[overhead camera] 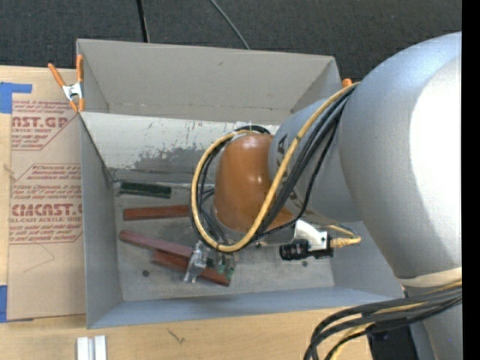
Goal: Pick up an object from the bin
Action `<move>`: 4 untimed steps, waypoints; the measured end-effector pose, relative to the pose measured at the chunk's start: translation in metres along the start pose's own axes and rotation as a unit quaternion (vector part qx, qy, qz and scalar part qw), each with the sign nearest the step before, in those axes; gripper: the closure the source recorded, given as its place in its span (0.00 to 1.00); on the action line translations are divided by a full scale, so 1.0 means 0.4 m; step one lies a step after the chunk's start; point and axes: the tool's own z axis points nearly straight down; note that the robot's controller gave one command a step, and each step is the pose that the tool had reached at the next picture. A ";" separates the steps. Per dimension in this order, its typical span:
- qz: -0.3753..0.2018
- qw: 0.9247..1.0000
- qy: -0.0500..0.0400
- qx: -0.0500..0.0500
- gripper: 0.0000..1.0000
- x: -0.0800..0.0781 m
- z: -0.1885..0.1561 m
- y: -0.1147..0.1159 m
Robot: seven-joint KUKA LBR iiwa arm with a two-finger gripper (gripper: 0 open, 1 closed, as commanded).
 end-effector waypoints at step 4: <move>0.000 1.000 -0.003 -0.002 1.00 -0.003 -0.097 0.003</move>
Offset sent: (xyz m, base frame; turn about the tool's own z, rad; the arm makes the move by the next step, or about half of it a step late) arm 0.0002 -0.0001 0.0141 0.0000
